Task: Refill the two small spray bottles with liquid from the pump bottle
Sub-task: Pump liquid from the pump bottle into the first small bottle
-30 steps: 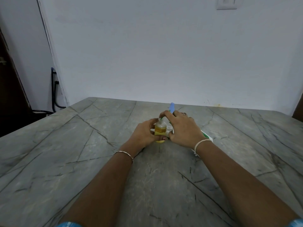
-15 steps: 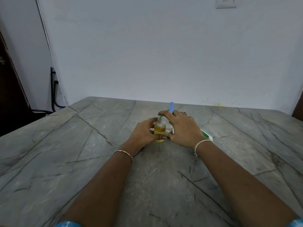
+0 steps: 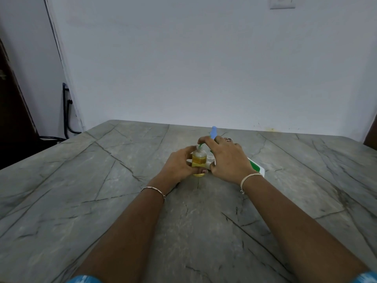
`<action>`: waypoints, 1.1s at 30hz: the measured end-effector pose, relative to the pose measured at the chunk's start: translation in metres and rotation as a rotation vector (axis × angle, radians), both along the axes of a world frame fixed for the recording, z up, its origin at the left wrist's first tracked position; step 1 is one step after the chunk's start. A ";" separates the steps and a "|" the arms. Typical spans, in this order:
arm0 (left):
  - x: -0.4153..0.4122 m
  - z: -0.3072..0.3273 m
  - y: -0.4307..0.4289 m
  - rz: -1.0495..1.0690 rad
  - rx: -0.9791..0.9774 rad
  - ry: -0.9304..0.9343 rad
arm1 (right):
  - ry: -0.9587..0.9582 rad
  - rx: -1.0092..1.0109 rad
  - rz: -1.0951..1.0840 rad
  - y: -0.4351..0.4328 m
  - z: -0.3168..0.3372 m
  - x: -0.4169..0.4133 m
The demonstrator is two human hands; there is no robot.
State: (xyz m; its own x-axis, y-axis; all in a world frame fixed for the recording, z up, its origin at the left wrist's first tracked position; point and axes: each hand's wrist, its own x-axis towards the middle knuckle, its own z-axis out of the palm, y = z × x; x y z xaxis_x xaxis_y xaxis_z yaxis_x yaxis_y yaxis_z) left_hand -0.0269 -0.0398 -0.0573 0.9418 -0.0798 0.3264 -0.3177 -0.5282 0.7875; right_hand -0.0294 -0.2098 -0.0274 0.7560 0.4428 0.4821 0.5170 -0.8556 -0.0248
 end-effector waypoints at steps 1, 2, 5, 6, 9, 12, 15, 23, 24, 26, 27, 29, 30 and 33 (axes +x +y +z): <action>0.000 0.001 0.000 0.002 -0.005 0.003 | 0.001 -0.003 -0.002 -0.001 0.000 -0.001; 0.000 0.001 0.000 0.004 -0.006 0.004 | 0.003 -0.003 -0.002 -0.001 0.000 -0.001; -0.001 0.001 0.000 0.007 0.001 0.000 | 0.013 -0.004 -0.004 -0.001 0.001 -0.002; -0.001 0.000 0.000 0.009 -0.005 0.002 | 0.020 -0.007 -0.004 0.000 0.001 -0.001; -0.001 0.000 0.000 0.007 -0.012 0.004 | 0.027 -0.006 -0.008 0.001 0.001 -0.001; -0.002 0.001 -0.001 -0.006 -0.016 0.006 | 0.006 0.013 -0.016 0.002 0.001 0.001; -0.003 0.002 -0.001 -0.007 -0.013 0.010 | -0.004 0.014 -0.015 0.003 0.001 0.001; -0.004 0.003 -0.002 0.010 -0.002 0.015 | 0.013 0.007 -0.007 0.000 -0.001 0.001; -0.005 0.003 -0.002 0.010 -0.009 0.022 | 0.015 0.007 -0.008 0.000 -0.001 0.001; -0.004 0.003 -0.002 0.009 -0.017 0.026 | 0.016 0.012 -0.007 0.001 0.000 0.001; -0.004 0.003 -0.002 0.007 -0.017 0.027 | 0.013 0.018 -0.008 0.002 0.001 0.001; -0.004 0.002 -0.002 -0.001 -0.027 0.027 | 0.011 0.026 -0.013 0.004 0.002 0.002; -0.003 0.002 -0.002 -0.003 -0.033 0.026 | 0.011 0.028 -0.014 0.005 0.002 0.003; -0.001 0.000 -0.001 0.001 -0.037 0.028 | 0.007 0.038 -0.008 0.006 0.001 0.003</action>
State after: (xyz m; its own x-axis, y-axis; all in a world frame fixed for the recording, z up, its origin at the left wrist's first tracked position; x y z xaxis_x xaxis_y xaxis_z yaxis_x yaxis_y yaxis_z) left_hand -0.0282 -0.0405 -0.0571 0.9509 -0.0669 0.3022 -0.2941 -0.4993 0.8150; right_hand -0.0267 -0.2038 -0.0262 0.7628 0.4182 0.4932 0.5099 -0.8580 -0.0611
